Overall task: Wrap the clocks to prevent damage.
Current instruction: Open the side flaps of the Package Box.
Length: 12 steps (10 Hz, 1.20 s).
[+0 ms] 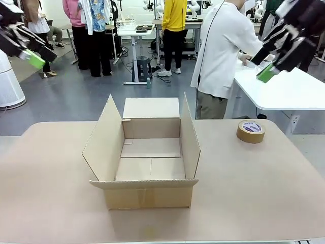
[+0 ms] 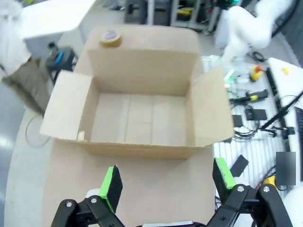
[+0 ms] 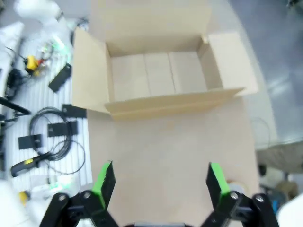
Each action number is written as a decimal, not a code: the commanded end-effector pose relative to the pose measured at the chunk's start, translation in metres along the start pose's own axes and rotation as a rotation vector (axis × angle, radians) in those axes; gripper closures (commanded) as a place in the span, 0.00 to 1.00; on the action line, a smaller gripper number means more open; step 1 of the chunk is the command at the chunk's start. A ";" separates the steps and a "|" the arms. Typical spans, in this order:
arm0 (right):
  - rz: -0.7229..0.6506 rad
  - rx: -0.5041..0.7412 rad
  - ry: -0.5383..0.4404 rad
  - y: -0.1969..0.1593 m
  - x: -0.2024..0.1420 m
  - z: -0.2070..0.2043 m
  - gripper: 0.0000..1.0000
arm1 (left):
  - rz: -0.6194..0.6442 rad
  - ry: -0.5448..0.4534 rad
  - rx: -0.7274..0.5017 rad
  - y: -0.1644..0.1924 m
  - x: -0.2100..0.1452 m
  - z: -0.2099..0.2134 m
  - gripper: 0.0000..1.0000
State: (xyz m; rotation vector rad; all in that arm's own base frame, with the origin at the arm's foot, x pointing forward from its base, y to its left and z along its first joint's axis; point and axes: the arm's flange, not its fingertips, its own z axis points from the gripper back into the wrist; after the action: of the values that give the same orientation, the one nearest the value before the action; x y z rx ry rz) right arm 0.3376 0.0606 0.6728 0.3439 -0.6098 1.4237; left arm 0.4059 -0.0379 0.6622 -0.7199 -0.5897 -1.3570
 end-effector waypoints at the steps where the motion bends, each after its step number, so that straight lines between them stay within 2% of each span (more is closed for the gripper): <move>1: 0.081 0.081 -0.229 -0.003 -0.029 0.034 0.00 | -0.050 -0.063 -0.048 0.014 -0.013 0.035 0.00; 2: 0.113 0.058 -0.342 0.002 -0.049 0.051 0.00 | -0.071 -0.077 -0.009 0.009 -0.027 0.048 0.00; 5: -0.019 -0.015 -0.412 0.004 -0.079 0.062 0.00 | -0.086 -0.086 0.127 0.001 -0.052 0.078 0.00; 7: -0.076 0.059 -0.434 0.000 -0.100 0.056 0.00 | -0.085 -0.132 0.165 -0.010 -0.080 0.087 0.00; 8: -0.091 0.054 -0.448 -0.001 -0.107 0.054 0.00 | -0.075 -0.095 0.214 -0.006 -0.086 0.094 0.00; 12: -0.096 0.048 -0.438 0.005 -0.113 0.057 0.00 | -0.102 -0.083 0.225 -0.012 -0.088 0.097 0.00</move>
State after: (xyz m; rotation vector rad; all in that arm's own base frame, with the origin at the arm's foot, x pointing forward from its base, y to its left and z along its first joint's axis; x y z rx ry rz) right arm 0.3215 -0.0658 0.6524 0.7252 -0.8765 1.2568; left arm 0.3867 0.0951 0.6658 -0.5977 -0.8212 -1.3111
